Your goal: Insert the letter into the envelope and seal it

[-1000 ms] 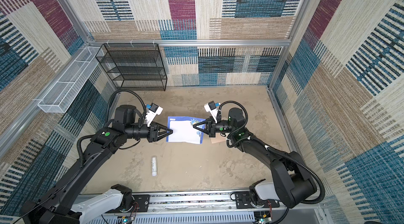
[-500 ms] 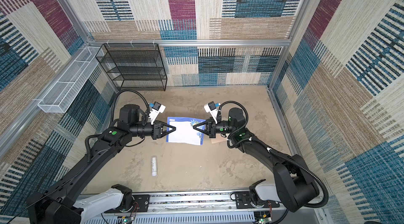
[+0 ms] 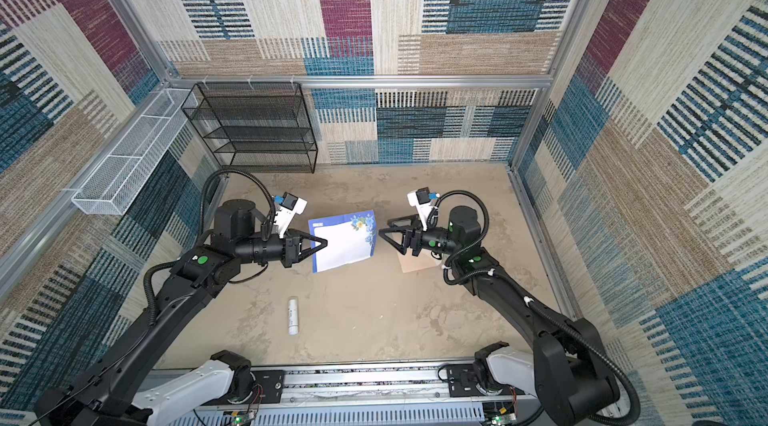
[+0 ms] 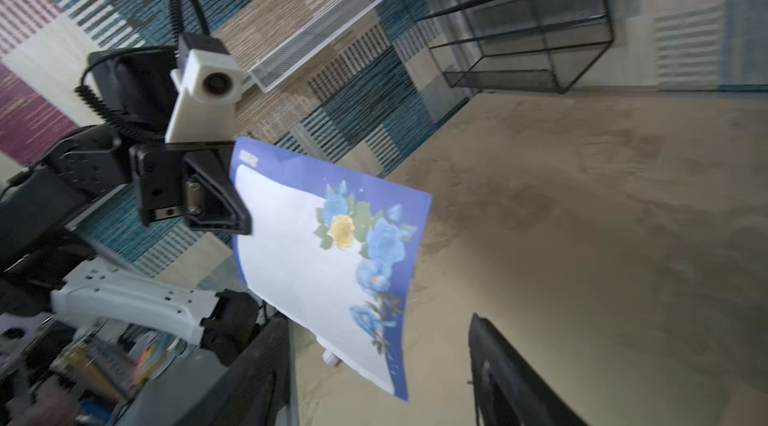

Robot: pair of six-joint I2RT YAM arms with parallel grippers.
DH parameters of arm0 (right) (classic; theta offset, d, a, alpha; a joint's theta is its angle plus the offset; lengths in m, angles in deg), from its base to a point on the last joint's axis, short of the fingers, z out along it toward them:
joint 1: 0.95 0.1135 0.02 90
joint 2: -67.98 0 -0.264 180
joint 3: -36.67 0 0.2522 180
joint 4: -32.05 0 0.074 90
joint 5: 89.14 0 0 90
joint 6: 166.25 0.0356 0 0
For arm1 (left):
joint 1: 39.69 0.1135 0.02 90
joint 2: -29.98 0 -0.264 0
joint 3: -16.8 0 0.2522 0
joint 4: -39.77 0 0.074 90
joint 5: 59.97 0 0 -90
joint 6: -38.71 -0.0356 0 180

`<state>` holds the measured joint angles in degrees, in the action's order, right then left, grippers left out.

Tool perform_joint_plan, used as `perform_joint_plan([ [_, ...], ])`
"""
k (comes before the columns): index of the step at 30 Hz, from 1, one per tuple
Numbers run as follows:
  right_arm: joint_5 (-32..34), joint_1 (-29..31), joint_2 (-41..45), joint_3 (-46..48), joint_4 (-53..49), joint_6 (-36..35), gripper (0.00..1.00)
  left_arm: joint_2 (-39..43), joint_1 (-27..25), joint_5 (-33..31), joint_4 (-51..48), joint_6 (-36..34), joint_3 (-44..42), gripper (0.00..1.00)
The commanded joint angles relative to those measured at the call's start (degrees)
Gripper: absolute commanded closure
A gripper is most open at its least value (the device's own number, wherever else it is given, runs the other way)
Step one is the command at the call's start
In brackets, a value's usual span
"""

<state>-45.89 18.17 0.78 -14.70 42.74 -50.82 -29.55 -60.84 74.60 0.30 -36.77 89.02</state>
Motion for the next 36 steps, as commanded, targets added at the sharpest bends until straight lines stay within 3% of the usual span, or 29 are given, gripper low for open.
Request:
perform_joint_plan([
  [1, 14.65, -0.48, 1.35, 0.75, -0.61, -3.13, 0.30, 0.37, 0.13, -1.65, -4.70, -2.34, 1.43, 1.00],
  [9, 11.01, -0.48, -12.09, -0.85, 5.70, -0.03, 0.43, 0.34, 0.05, 2.69, -5.15, -1.88, 2.22, 1.00],
  [15, 1.20, 0.72, -17.76, -1.64, 11.21, 2.48, 0.47, -0.13, 0.05, 3.46, -3.14, -0.65, 1.31, 1.00],
  [23, -9.49, 2.59, -15.22, -1.24, 14.38, 3.77, 0.47, -3.90, 0.05, -0.03, -3.16, -1.59, 1.22, 1.00],
  [36, -14.76, 2.84, -7.01, 0.25, 5.01, 0.95, 0.41, -5.79, 0.05, -5.99, -1.87, -2.22, 0.44, 1.00],
])
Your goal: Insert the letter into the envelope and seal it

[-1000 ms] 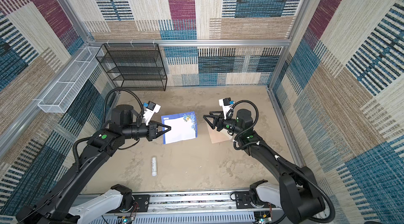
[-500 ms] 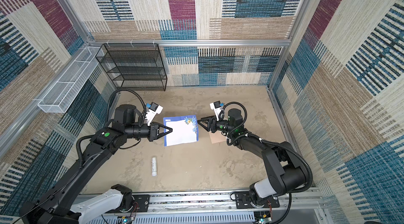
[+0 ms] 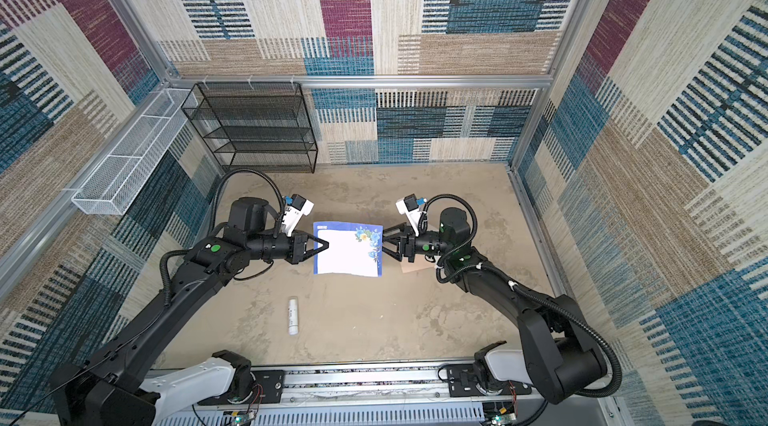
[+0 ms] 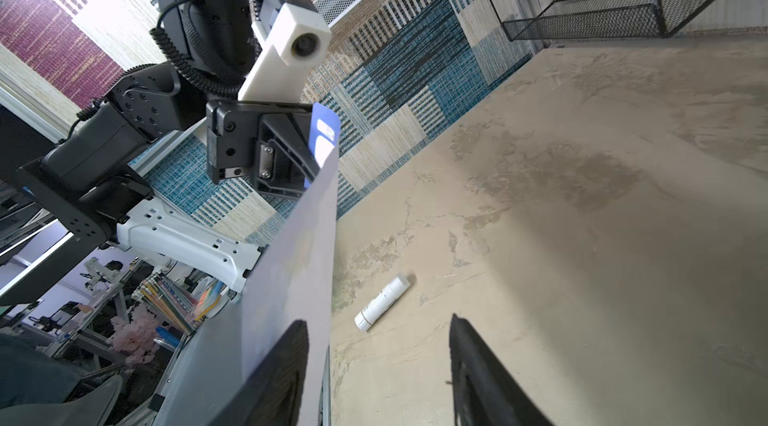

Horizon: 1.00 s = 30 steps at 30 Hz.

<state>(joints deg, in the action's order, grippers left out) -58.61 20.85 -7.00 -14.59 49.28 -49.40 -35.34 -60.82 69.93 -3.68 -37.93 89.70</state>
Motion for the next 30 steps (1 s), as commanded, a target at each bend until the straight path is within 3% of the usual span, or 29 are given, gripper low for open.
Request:
perform_joint_plan([
  [1, -2.50, 0.17, 0.96, 0.22, -1.71, -0.42, 0.40, 0.20, 0.03, -1.49, 2.39, -0.92, -0.32, 1.00],
  [13, -4.39, 1.81, 0.59, 1.33, 5.48, 5.12, 0.26, 0.30, 0.03, 0.33, 7.13, 1.95, -2.68, 1.00],
  [30, -0.24, 7.59, -7.49, -3.97, 10.52, 8.65, 0.13, 0.05, -0.06, 1.75, 10.44, 4.37, -4.81, 1.00],
])
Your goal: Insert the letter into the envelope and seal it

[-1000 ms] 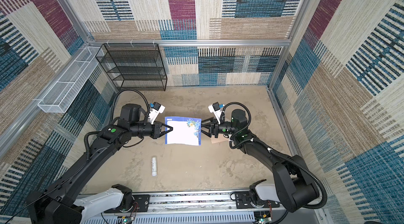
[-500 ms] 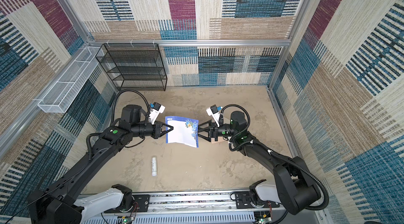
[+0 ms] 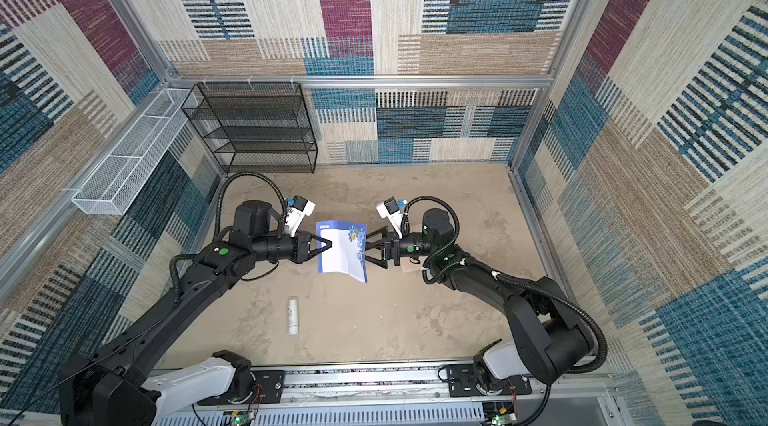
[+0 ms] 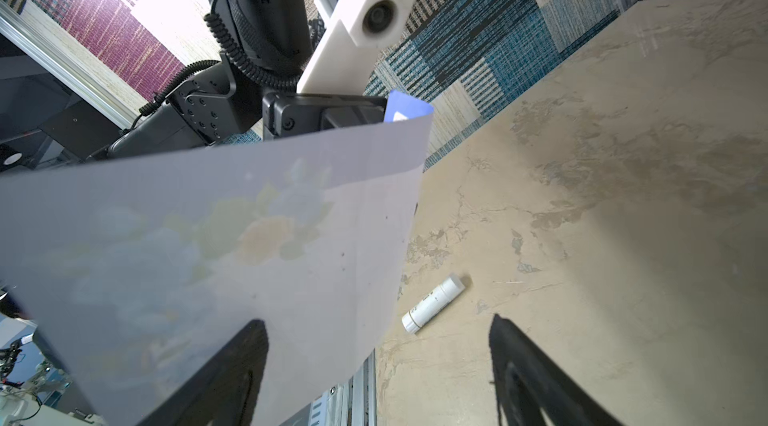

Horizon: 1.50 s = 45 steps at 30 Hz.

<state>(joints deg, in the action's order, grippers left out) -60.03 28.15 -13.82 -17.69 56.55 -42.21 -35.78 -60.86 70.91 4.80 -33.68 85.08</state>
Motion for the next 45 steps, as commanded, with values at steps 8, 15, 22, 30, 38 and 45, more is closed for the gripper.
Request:
perform_joint_plan([
  [8, 15.04, -0.72, 8.23, -1.86, -15.77, -10.90, 0.14, 2.96, 0.01, -3.59, -2.10, -1.11, 0.40, 1.00],
  [15, 11.58, -1.85, 10.93, 0.55, -18.30, -9.83, 0.23, 0.49, -0.01, -7.18, -4.71, -1.10, 1.40, 1.00],
  [22, 6.13, -6.64, 15.47, 5.99, -16.24, -6.78, 0.12, 1.06, 0.00, -7.18, -5.28, -1.26, 1.35, 1.00],
  [30, -0.05, -6.65, 11.20, 9.36, -4.75, -1.03, 0.05, 0.65, -0.01, -3.57, -2.59, 0.08, 0.59, 1.00],
  [38, 7.17, -6.60, 3.38, 5.95, -8.34, -3.28, 0.00, 0.79, -0.10, 2.26, -1.05, 1.68, 1.15, 1.00],
  [45, 4.06, -6.60, -4.96, 4.22, -0.66, 0.79, 0.00, 1.90, -0.10, 5.93, 0.06, 3.02, 1.14, 1.00],
])
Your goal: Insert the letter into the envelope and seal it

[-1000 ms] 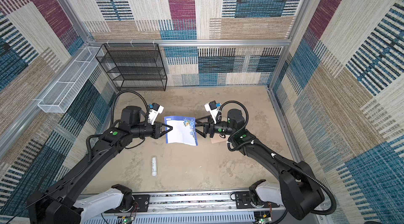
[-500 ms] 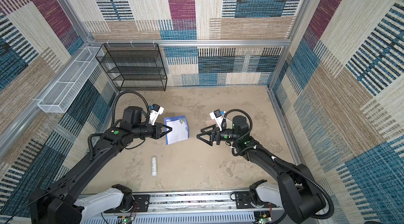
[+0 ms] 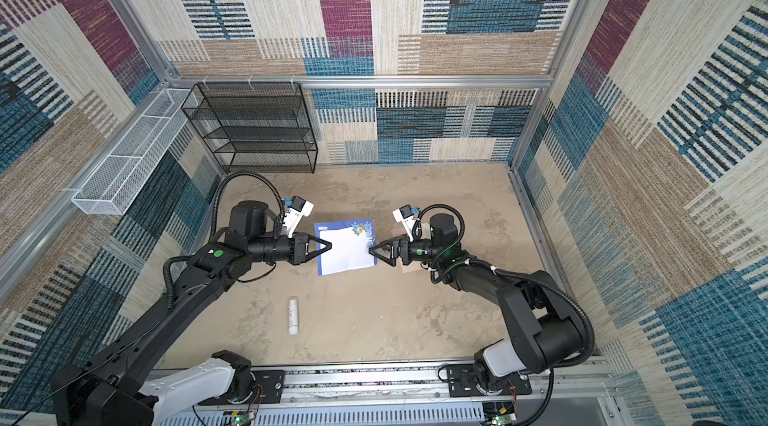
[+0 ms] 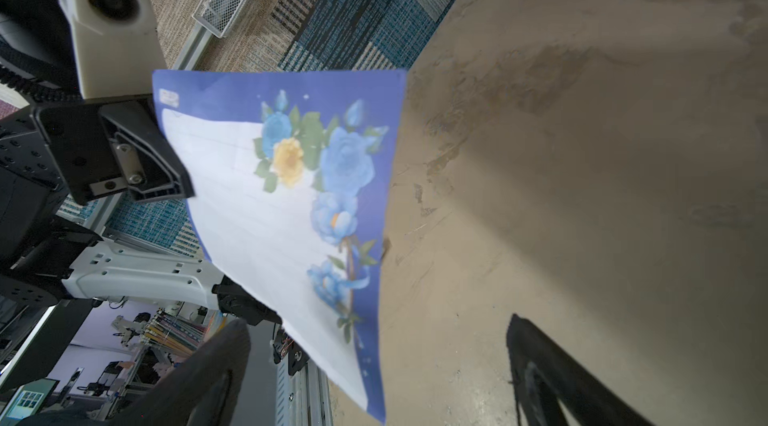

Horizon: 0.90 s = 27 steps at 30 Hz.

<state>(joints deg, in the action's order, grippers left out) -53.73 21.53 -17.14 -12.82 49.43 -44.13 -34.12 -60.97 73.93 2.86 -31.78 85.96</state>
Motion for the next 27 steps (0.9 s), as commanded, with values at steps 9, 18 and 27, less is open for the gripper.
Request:
perform_joint_plan([
  [9, -8.88, 1.79, -3.11, -2.26, 15.71, 6.11, 0.10, -1.12, 0.05, 4.34, 3.82, 2.26, -0.93, 1.00],
  [18, -5.47, 3.10, -5.18, -4.35, 6.53, 2.55, 0.43, -2.89, 0.07, 1.38, 1.53, 0.78, -1.90, 1.00],
  [27, -1.76, 3.44, -7.12, -7.21, -1.14, 1.48, 0.73, -4.42, 0.01, -3.07, -0.92, -0.12, -2.12, 1.00],
])
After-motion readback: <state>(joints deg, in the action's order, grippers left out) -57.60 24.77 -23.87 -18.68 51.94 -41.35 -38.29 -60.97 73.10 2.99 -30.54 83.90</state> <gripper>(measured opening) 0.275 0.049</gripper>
